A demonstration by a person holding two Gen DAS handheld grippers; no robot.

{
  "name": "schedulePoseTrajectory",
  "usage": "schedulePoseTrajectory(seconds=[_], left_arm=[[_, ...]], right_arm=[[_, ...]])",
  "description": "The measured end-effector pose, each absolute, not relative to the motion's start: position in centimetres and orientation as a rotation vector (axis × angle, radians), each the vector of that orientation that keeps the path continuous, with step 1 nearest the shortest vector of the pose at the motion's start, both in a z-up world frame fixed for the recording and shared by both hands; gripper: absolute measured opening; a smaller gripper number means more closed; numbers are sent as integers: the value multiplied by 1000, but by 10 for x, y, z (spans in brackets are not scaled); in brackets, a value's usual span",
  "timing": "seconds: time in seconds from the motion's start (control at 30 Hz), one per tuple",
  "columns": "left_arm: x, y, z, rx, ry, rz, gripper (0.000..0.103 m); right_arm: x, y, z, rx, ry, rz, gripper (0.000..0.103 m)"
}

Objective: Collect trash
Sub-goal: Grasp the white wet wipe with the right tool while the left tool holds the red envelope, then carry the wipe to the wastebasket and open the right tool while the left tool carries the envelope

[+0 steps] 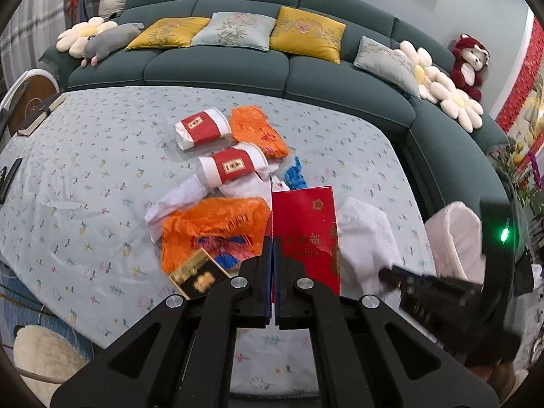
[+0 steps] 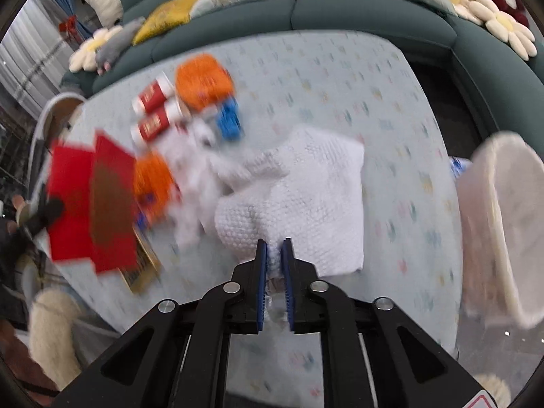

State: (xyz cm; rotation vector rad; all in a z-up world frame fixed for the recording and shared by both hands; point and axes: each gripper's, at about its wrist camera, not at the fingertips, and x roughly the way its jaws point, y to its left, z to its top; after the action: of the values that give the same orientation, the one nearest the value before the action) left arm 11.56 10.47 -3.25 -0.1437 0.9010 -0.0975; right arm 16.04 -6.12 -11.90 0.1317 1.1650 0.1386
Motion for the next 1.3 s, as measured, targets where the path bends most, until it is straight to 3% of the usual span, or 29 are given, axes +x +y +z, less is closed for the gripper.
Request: schedulePoseTrajectory(seconds=[0.13,0.2,0.23,0.53,0.57,0.67,0.73,0.77,1.3], left_arm=[[108,94,-36,-127,914,-118,0],[106,91,-36,-122,917,-123,0],[105,90,-37,-118,917,-124,0],[114,96,-44,-105,937,-105,0],[115,98,-46,-106,940,-103,0],[119,102,-50,-110,953,-92,0],[121,103,-51,-112,956,-89,0],[121,102,-51,-112,956,-89,0],[104,55,-16,-67,877,-177,0]], right_arm=[[151,-70,-126,140,1173,101,30],[156,-71,-122,161,1150,96,48],[161,-69,-120,163,1140,99,51],[222,-51,-150,135,1188,106,53],[227,-49,-157,135,1203,109,51],[231,-47,-166,107,1211,104,29],[232,-48,-165,101,1215,119,5],[232,-50,-163,112,1217,124,2],[185,-137,-38,249,926,54,2]])
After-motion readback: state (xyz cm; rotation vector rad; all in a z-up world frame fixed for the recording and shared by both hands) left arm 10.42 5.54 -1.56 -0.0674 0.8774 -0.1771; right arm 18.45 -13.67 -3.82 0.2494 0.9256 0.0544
